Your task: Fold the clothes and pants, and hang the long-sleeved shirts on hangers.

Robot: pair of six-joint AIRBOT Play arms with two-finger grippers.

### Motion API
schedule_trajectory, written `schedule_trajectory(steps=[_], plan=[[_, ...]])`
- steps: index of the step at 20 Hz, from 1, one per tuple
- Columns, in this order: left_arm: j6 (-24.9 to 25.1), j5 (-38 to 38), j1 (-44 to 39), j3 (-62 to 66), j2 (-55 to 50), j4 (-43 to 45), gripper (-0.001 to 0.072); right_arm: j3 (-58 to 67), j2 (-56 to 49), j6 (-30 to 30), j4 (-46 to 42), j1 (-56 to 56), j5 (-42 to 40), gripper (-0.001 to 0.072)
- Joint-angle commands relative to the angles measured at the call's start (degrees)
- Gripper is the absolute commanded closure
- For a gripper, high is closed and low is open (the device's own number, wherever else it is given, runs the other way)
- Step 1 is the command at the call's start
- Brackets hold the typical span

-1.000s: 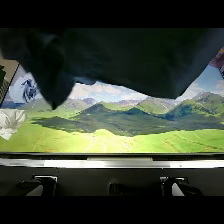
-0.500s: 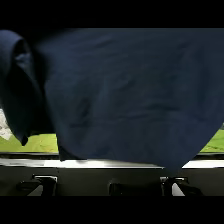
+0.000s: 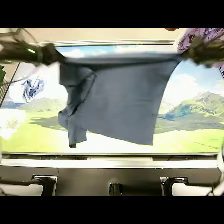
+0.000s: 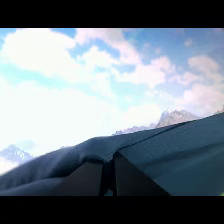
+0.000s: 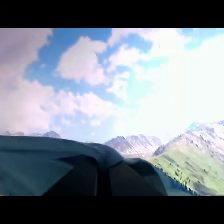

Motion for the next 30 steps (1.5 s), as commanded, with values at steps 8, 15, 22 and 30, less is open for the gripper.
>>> schedule_trajectory(steps=[8,15,22,30], plan=[[1.7,1.9,-0.4,0.1,-28.7,-6.1,0.0690,-0.9,-28.2,-1.5,-0.9,13.0,-16.0,0.0681],[3.0,1.9,0.3,3.1,-26.9,-6.3,0.0040,-0.9,-27.1,-0.6,-1.4,13.7,-9.4,0.0347],[5.0,-11.2,9.4,5.4,-14.2,1.5,-0.0003,-1.6,-14.7,-8.2,-13.2,5.5,10.4,0.0160],[5.6,-13.6,23.3,-28.2,6.7,0.0,-0.0002,-38.1,0.8,-15.0,-2.1,-9.3,8.3,0.0159]])
